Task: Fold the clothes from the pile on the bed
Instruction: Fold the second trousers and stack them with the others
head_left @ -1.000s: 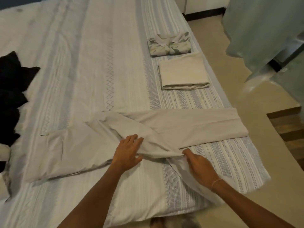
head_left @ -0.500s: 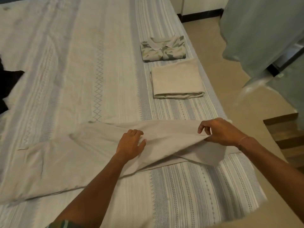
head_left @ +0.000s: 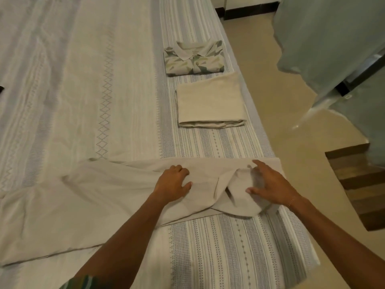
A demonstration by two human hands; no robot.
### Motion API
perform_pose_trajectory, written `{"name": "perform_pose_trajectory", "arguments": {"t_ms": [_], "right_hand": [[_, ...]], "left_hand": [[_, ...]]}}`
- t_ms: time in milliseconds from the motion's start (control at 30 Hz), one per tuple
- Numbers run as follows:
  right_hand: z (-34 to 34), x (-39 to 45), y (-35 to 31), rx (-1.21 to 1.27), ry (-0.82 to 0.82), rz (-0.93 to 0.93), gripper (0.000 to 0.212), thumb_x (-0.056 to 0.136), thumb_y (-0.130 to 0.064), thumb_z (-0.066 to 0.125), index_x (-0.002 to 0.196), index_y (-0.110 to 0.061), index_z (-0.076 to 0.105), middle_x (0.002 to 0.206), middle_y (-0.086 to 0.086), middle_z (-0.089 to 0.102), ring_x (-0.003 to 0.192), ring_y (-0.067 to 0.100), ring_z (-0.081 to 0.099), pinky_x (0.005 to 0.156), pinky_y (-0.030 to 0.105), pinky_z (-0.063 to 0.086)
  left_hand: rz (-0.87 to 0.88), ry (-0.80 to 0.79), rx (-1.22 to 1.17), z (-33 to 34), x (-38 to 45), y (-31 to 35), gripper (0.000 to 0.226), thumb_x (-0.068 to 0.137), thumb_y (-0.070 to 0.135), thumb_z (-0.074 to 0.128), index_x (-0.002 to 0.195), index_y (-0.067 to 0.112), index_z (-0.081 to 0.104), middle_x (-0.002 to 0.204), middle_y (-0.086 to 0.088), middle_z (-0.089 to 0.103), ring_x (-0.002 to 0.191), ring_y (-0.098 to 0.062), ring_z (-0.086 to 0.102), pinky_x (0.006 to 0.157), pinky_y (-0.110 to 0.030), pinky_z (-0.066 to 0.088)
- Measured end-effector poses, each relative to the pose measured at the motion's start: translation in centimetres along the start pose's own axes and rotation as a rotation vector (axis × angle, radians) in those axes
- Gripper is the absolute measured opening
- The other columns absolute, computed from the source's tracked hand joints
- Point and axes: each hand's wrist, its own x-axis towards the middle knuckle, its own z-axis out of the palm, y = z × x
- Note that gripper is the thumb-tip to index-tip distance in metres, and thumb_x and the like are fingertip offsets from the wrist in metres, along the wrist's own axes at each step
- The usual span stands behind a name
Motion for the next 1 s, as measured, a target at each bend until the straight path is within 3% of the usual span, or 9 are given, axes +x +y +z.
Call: {"name": "perform_pose_trajectory", "arguments": {"t_ms": [100, 200, 400, 467, 567, 700, 833, 933, 1000], "right_hand": [[0.3, 2.7, 0.8, -0.159, -0.135, -0.023, 0.07, 0.073, -0.046, 0.084, 0.134, -0.025, 0.057, 0.113, 0.001, 0.069, 0.105, 0.024, 0.063, 0.086, 0.033, 0.049], [-0.4, 3.6, 0.7, -0.269, -0.061, -0.162, 0.022, 0.08, -0.04, 0.078, 0.088, -0.022, 0.068, 0.097, -0.001, 0.055, 0.1, 0.021, 0.049, 0.079, 0.032, 0.042], [-5.0, 1.5, 0.5, -0.128, 0.147, -0.394, 0.029, 0.081, -0.016, 0.069, 0.073, -0.022, 0.042, 0.06, -0.006, 0.05, 0.053, 0.017, 0.044, 0.054, 0.03, 0.034], [-7.1, -1.2, -0.1, -0.267, 0.369, -0.563, 0.026, 0.081, -0.017, 0.068, 0.073, -0.022, 0.044, 0.062, -0.005, 0.051, 0.053, 0.019, 0.045, 0.056, 0.028, 0.032], [-8.1, -6.5, -0.9, -0.493, 0.566, -0.795, 0.011, 0.087, -0.022, 0.065, 0.079, -0.015, 0.063, 0.079, 0.003, 0.065, 0.067, 0.022, 0.058, 0.067, 0.033, 0.047], [-3.7, -10.7, 1.2, -0.62, 0.538, -0.549, 0.016, 0.079, -0.019, 0.082, 0.084, -0.016, 0.068, 0.086, 0.006, 0.068, 0.074, 0.027, 0.061, 0.069, 0.039, 0.05], [0.5, -10.4, 3.6, -0.654, 0.084, -0.03, 0.025, 0.079, -0.035, 0.079, 0.095, -0.021, 0.066, 0.093, 0.002, 0.067, 0.083, 0.023, 0.065, 0.071, 0.037, 0.051], [1.6, -8.9, 4.7, -0.411, 0.29, 0.0, 0.022, 0.082, -0.034, 0.077, 0.091, -0.017, 0.066, 0.084, 0.005, 0.065, 0.07, 0.026, 0.065, 0.056, 0.037, 0.054], [1.6, -6.8, 5.1, -0.305, 0.491, -0.001, 0.025, 0.09, -0.027, 0.071, 0.108, -0.011, 0.066, 0.097, 0.011, 0.067, 0.078, 0.031, 0.064, 0.058, 0.038, 0.055]], "left_hand": [[-0.002, -0.053, 0.01, 0.8, 1.8, 1.8, 0.047, 0.095, 0.05, 0.053, 0.123, 0.013, 0.061, 0.118, -0.006, 0.065, 0.108, -0.027, 0.055, 0.089, -0.038, 0.044], [0.0, -0.178, 0.046, 0.9, 3.2, 3.3, 0.05, 0.094, 0.05, 0.058, 0.126, 0.012, 0.057, 0.119, -0.006, 0.066, 0.108, -0.027, 0.058, 0.089, -0.037, 0.042], [-0.02, -0.404, -0.144, -0.8, 4.9, 3.6, 0.035, 0.089, 0.044, 0.068, 0.108, 0.015, 0.069, 0.105, -0.005, 0.069, 0.098, -0.025, 0.062, 0.08, -0.032, 0.043], [-0.086, -0.424, -0.319, -2.6, 4.7, 4.3, 0.026, 0.086, 0.045, 0.065, 0.074, 0.022, 0.064, 0.073, 0.003, 0.06, 0.072, -0.018, 0.056, 0.066, -0.031, 0.038], [-0.233, -0.392, -0.536, -4.8, 4.2, 4.9, 0.037, 0.084, 0.055, 0.044, 0.076, 0.024, 0.063, 0.086, 0.002, 0.065, 0.076, -0.015, 0.056, 0.076, -0.034, 0.041], [-0.201, -0.465, -0.427, -4.4, 4.6, 5.6, 0.054, 0.092, 0.051, 0.028, 0.104, 0.019, 0.069, 0.114, -0.001, 0.066, 0.103, -0.024, 0.06, 0.097, -0.041, 0.044], [-0.095, -0.487, -0.125, -1.2, 5.1, 5.6, 0.028, 0.1, 0.042, 0.044, 0.097, 0.019, 0.059, 0.103, -0.004, 0.066, 0.094, -0.025, 0.06, 0.083, -0.038, 0.048], [-0.076, -0.429, -0.069, -0.1, 5.4, 6.0, 0.036, 0.101, 0.05, 0.044, 0.093, 0.018, 0.056, 0.093, -0.003, 0.064, 0.085, -0.022, 0.059, 0.075, -0.036, 0.047], [-0.079, -0.392, -0.052, 0.2, 5.6, 6.4, 0.045, 0.103, 0.055, 0.039, 0.085, 0.016, 0.055, 0.082, -0.001, 0.059, 0.077, -0.022, 0.057, 0.068, -0.033, 0.042]]}}
